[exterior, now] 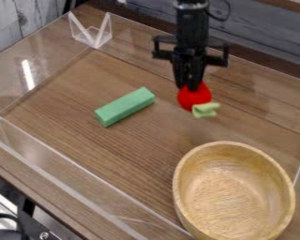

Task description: Move the red object to the right side of the table

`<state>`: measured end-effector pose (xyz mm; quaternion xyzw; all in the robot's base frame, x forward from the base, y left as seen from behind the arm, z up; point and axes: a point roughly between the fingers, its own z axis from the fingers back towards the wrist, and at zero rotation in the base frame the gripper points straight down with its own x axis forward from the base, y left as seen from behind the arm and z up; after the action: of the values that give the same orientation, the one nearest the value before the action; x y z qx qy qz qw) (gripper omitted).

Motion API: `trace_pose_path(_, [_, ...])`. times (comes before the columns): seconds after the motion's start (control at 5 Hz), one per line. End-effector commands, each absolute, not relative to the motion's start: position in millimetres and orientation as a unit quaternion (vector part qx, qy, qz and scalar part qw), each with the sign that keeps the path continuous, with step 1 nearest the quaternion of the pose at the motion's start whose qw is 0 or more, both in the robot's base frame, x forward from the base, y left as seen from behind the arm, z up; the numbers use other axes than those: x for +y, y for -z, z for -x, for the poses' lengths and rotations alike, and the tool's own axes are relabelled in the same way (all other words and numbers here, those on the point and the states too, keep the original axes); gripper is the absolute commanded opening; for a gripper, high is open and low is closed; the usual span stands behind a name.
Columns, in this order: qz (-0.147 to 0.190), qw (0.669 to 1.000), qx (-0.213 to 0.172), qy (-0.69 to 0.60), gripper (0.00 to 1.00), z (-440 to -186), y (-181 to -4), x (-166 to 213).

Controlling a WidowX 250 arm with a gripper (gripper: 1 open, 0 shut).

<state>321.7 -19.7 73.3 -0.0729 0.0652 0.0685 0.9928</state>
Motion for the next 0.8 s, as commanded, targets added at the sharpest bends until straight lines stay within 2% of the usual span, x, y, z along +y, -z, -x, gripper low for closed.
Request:
trace_pose_path(0.0, [0.063,0.995,0.043,-0.059,0.00,-326.8,-69.2,-24.4])
trace_pose_path(0.2, [0.066,0.995,0.033,-0.070,0.00,-332.5,-75.0,-15.8])
trace_pose_path(0.6, [0.064,0.995,0.030,-0.075,0.00,-337.5,-68.1,-15.4])
